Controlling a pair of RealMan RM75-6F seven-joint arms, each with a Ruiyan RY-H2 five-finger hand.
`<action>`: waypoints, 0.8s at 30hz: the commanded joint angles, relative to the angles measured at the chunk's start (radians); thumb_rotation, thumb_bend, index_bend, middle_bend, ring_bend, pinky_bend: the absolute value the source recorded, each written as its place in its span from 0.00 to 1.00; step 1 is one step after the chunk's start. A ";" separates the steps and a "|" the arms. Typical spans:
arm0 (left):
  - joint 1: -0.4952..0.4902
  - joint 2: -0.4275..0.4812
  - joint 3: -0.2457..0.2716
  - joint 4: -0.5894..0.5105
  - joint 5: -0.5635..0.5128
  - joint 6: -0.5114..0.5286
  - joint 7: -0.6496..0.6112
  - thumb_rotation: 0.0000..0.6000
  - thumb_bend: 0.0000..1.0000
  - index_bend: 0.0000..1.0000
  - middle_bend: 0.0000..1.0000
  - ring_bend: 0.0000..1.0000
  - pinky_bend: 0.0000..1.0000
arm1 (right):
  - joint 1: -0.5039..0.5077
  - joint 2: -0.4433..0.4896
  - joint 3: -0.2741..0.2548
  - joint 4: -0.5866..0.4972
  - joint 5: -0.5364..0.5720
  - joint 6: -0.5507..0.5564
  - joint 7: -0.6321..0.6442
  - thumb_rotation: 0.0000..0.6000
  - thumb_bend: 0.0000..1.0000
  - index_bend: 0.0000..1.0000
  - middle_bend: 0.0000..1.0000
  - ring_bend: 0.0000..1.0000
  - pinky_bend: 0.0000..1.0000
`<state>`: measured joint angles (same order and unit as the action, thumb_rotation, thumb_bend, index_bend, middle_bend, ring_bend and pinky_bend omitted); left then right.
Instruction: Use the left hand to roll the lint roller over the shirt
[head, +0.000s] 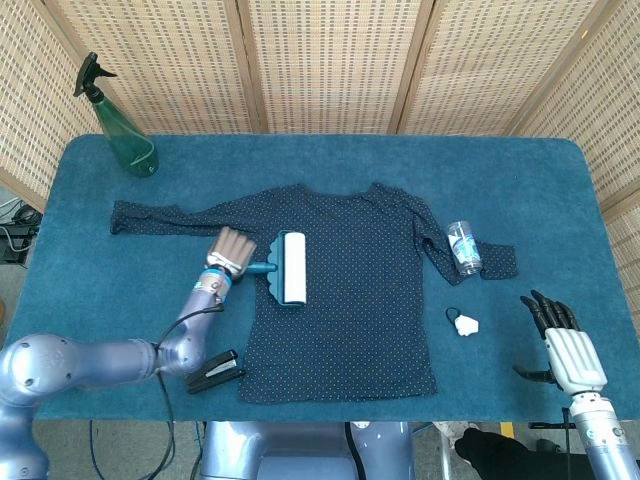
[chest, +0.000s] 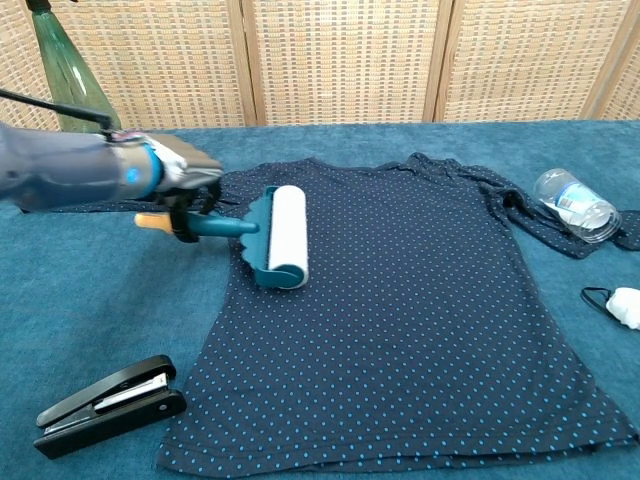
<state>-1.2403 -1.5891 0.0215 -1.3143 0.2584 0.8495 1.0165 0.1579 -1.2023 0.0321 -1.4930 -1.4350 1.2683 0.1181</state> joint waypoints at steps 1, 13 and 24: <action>0.044 0.046 0.025 -0.032 0.049 0.007 -0.046 1.00 0.44 0.83 0.84 0.70 0.64 | 0.000 -0.003 -0.004 -0.006 -0.006 0.004 -0.011 1.00 0.10 0.00 0.00 0.00 0.00; 0.184 0.141 0.054 -0.081 0.264 0.108 -0.201 1.00 0.40 0.63 0.60 0.54 0.43 | -0.004 -0.014 -0.025 -0.043 -0.049 0.028 -0.071 1.00 0.10 0.00 0.00 0.00 0.00; 0.297 0.200 0.054 -0.124 0.397 0.128 -0.348 1.00 0.23 0.02 0.00 0.00 0.00 | -0.009 -0.014 -0.031 -0.056 -0.072 0.053 -0.091 1.00 0.10 0.00 0.00 0.00 0.00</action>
<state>-0.9772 -1.4065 0.0762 -1.4242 0.6081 0.9651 0.7115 0.1490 -1.2159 0.0012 -1.5491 -1.5064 1.3211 0.0268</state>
